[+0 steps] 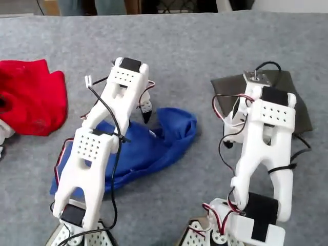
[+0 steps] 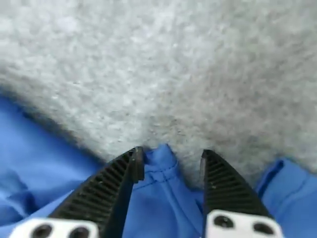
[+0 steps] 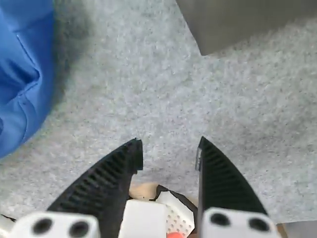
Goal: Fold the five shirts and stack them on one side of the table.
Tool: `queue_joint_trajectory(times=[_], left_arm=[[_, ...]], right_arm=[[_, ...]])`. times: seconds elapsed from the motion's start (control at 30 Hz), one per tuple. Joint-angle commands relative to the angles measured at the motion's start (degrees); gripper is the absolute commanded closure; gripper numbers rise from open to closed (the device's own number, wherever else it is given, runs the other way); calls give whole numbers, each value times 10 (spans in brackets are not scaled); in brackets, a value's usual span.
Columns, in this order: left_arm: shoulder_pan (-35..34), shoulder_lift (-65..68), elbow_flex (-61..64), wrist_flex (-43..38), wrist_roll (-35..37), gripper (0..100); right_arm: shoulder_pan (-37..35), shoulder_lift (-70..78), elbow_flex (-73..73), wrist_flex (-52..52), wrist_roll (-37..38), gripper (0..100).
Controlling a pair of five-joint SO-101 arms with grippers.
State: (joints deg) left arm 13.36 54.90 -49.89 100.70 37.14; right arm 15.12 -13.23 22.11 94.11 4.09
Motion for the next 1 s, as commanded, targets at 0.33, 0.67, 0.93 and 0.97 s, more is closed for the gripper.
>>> queue_joint_trajectory(times=[0.33,0.67,0.93,0.97], left_arm=[[0,0,-33,1,4,969],[-70,-156,-34,1,-109,970],[-197,-333,-27,1,-223,970],[-218,-352,-21,1,-235,970]], right_arm=[[4,-19,1,-14,-2,819],[4,-21,-6,-9,-3,819],[-42,-19,-60,0,-7,819],[-59,-19,-69,-3,-7,819]])
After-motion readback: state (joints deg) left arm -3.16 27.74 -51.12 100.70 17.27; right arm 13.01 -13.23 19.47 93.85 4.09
